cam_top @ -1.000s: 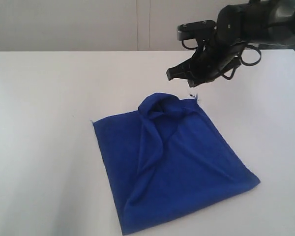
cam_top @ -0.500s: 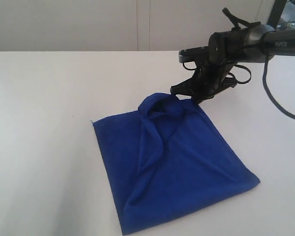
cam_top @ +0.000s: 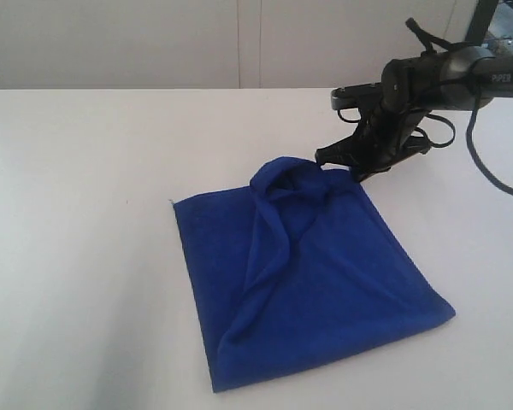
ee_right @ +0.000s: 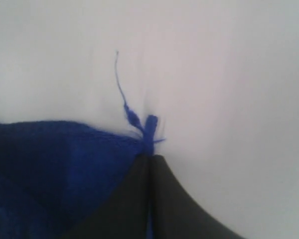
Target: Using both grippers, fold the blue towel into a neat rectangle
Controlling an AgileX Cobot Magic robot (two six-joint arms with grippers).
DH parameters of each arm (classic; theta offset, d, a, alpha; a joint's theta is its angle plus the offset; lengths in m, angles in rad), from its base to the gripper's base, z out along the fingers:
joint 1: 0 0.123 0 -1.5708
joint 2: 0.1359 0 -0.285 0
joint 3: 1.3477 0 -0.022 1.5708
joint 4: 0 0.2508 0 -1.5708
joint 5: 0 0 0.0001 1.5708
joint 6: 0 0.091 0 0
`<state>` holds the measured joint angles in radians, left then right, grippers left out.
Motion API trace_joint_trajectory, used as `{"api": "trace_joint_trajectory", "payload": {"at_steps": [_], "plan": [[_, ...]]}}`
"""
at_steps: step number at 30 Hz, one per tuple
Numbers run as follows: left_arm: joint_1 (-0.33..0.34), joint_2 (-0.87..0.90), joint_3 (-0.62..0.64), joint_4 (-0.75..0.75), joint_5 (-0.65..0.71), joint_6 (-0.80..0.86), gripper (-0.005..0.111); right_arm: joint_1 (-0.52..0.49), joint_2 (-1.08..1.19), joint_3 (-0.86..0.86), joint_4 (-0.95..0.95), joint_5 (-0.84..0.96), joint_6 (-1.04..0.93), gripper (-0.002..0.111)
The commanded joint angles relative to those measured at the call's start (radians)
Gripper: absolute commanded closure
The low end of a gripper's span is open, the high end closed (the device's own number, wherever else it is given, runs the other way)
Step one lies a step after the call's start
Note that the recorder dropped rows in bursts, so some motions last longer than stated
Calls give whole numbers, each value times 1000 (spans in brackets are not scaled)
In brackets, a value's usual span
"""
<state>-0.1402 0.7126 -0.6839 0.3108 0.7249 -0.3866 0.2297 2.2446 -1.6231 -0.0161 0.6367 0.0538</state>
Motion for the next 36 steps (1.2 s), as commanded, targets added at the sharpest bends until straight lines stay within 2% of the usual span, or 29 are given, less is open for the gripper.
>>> {"api": "trace_joint_trajectory", "payload": {"at_steps": [1,12,16,23,30,36], "plan": [[-4,-6,8,1,3,-7,107,-35,-9,5,-40,42,40,108],[-4,-6,8,1,3,-7,107,-58,-31,-22,-79,103,86,108],[-4,-6,8,1,3,-7,107,-58,-38,-50,-169,111,156,108],[-4,-6,8,1,3,-7,107,-58,-64,-77,-131,144,156,108],[-4,-6,8,1,3,-7,107,-58,-162,-79,70,241,-103,108],[-4,-6,8,26,3,47,107,-58,-158,-50,95,237,-131,108]]}}
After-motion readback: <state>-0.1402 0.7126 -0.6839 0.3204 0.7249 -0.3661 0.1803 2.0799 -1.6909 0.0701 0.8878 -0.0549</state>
